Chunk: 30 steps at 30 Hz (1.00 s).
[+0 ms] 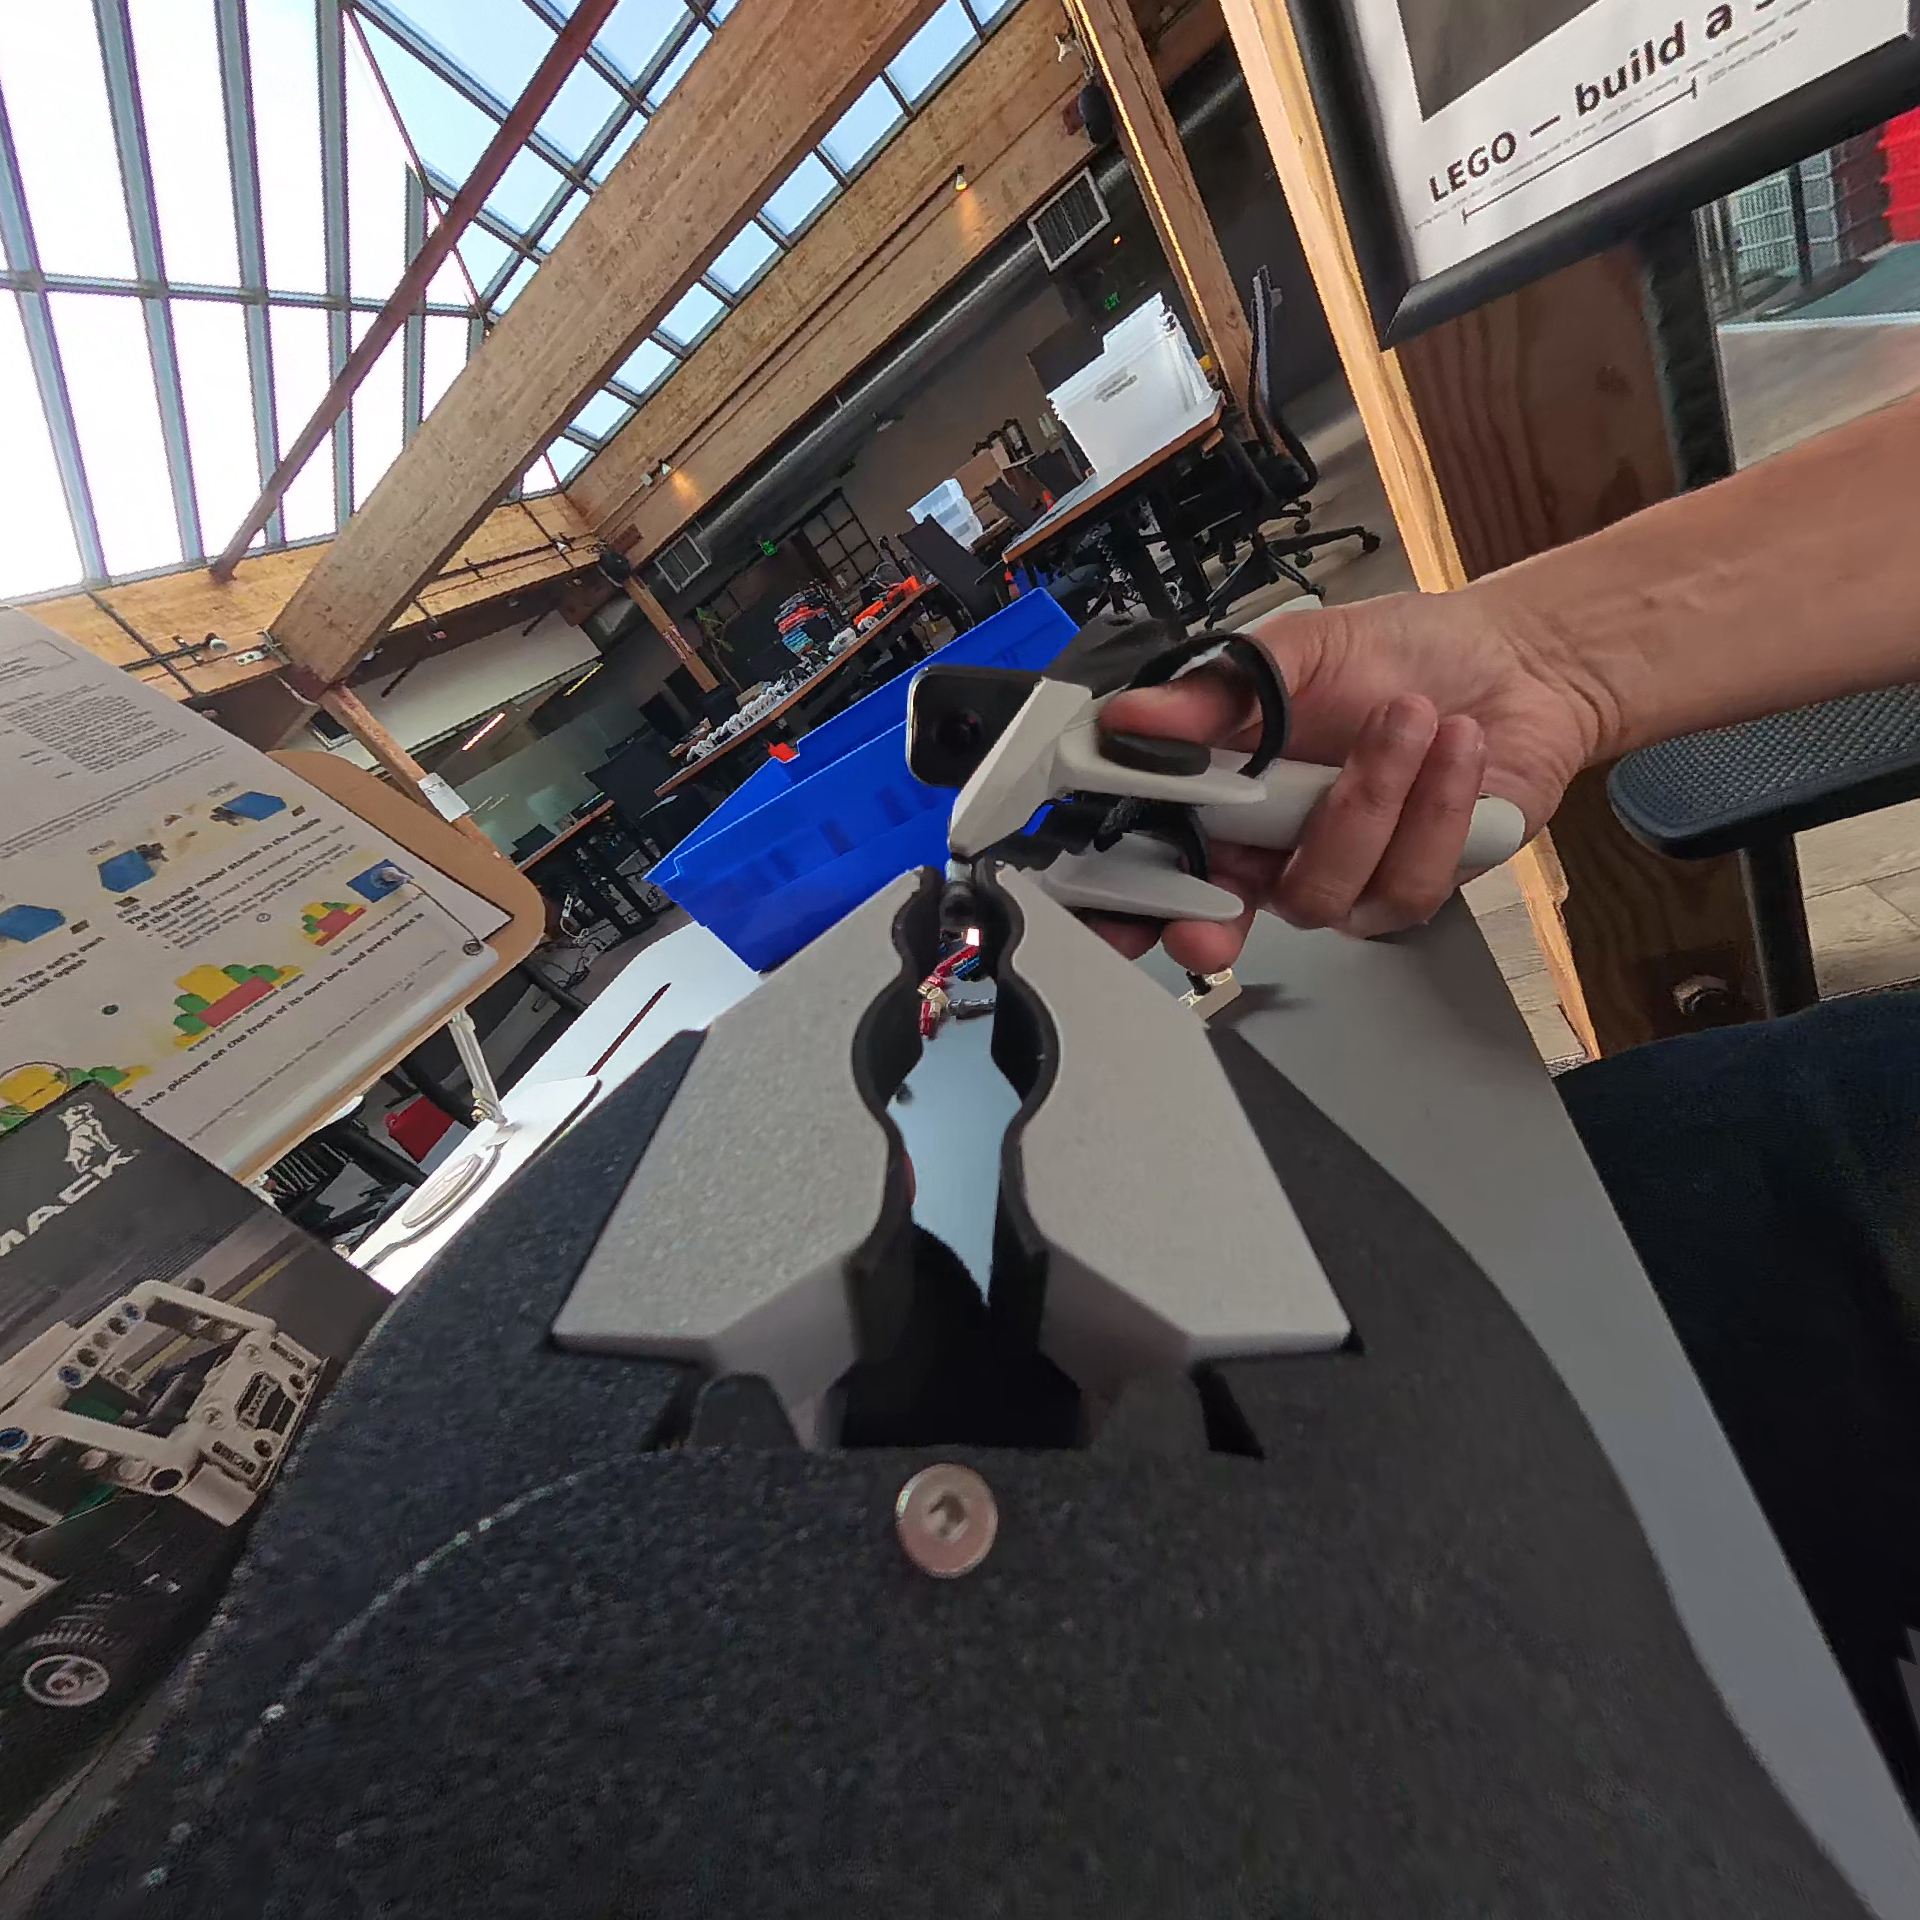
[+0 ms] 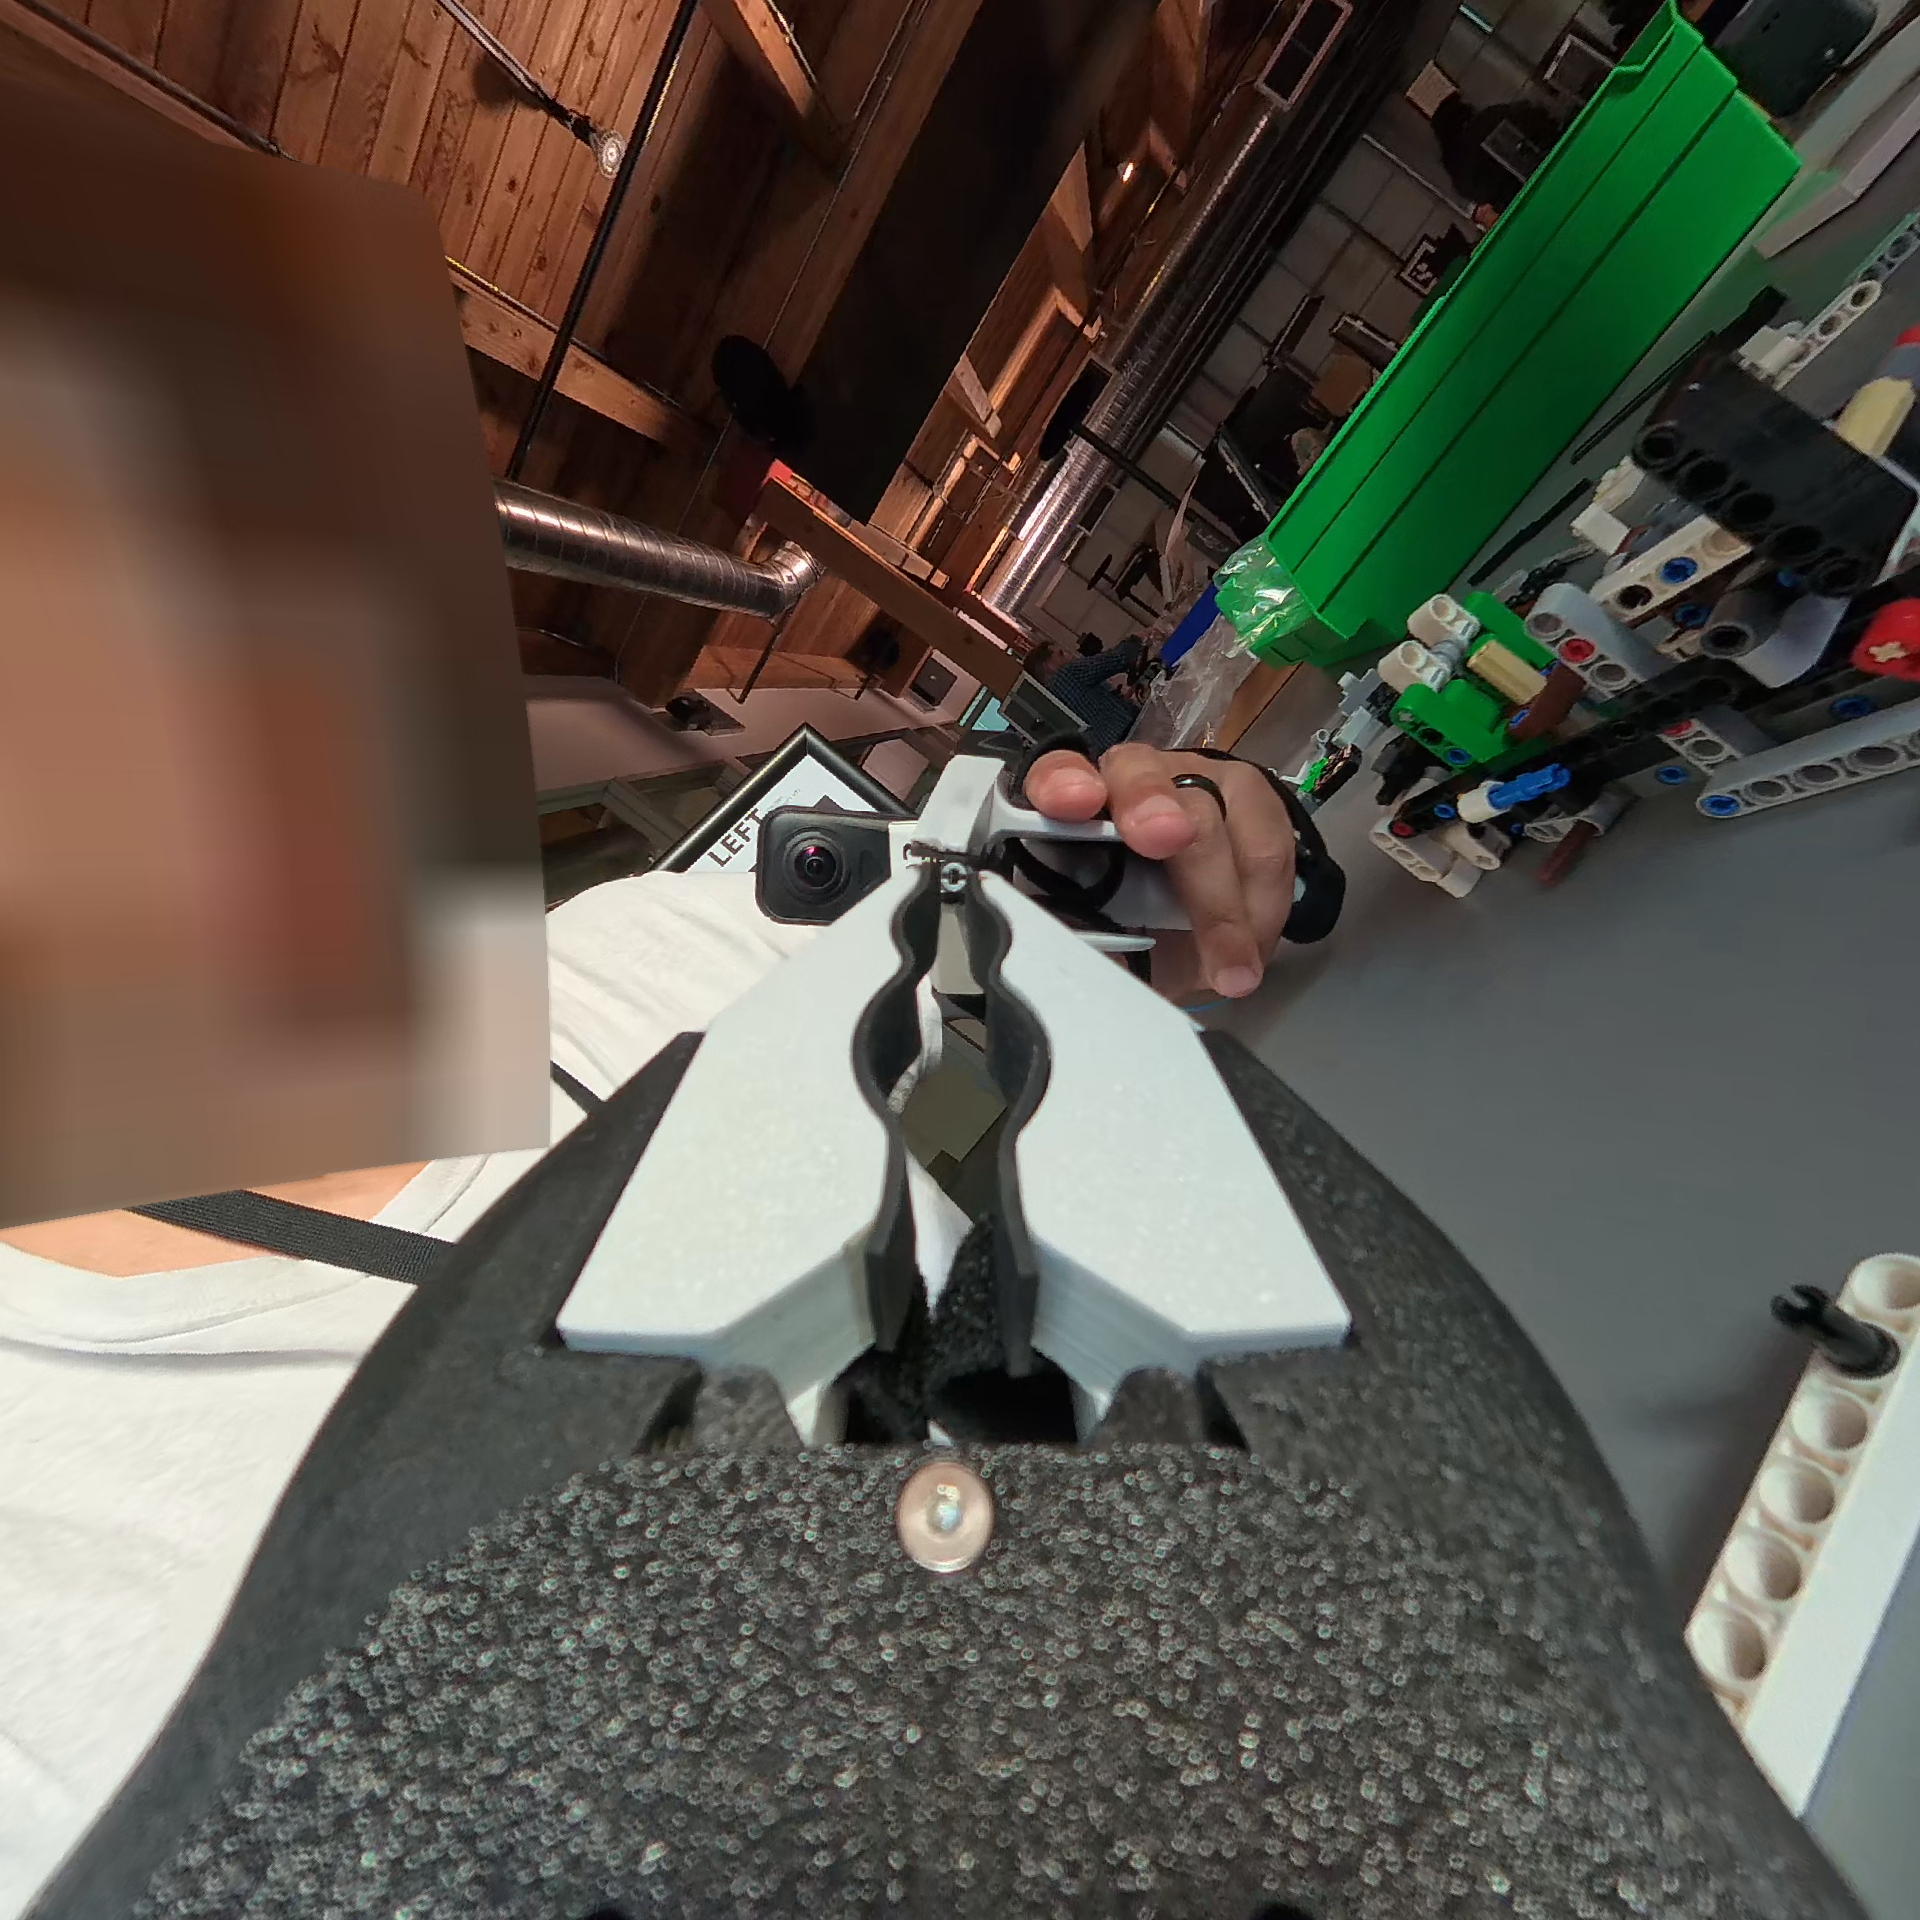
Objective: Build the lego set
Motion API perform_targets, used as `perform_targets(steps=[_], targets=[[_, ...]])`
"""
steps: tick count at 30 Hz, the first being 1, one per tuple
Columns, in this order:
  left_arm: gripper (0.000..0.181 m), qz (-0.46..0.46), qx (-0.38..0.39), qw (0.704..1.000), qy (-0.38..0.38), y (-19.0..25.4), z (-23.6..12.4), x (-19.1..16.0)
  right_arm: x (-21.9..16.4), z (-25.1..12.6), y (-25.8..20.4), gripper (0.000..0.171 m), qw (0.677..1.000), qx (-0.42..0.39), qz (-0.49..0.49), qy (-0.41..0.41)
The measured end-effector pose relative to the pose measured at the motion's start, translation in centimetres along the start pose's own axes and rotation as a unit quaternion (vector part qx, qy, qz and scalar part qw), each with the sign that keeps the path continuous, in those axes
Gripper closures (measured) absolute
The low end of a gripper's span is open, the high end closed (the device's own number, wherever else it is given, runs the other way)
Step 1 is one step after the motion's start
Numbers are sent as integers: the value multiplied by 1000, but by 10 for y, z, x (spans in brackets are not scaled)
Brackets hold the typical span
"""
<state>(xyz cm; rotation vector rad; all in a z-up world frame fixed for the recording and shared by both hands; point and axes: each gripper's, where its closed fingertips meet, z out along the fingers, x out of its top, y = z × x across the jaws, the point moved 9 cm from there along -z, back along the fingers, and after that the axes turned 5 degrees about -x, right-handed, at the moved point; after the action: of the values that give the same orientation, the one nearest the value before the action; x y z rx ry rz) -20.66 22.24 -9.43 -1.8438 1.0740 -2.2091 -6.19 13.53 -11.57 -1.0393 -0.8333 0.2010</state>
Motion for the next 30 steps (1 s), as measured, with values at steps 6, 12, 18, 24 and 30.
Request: perform_targets(steps=[6, 12, 18, 24, 30], targets=[[177, 15, -2, 1000, 1, 2, 0, -1, -1, -1, 0, 169, 1000, -4, 7, -9], [177, 18, -6, 1000, 6, 5, 0, -1, -3, -1, -1, 170, 1000, 10, 13, -25], [178, 10, -9, 1000, 13, 4, 0, -1, -2, 2, 2, 170, 999, 21, 34, -32], [178, -31, -20, 999, -13, -1, 2, -3, 1, -1, 1, 169, 999, -18, 2, -27], [177, -110, -5, 993, -49, -19, 5, -16, 20, -60, -33, 146, 878, -384, -279, -60]])
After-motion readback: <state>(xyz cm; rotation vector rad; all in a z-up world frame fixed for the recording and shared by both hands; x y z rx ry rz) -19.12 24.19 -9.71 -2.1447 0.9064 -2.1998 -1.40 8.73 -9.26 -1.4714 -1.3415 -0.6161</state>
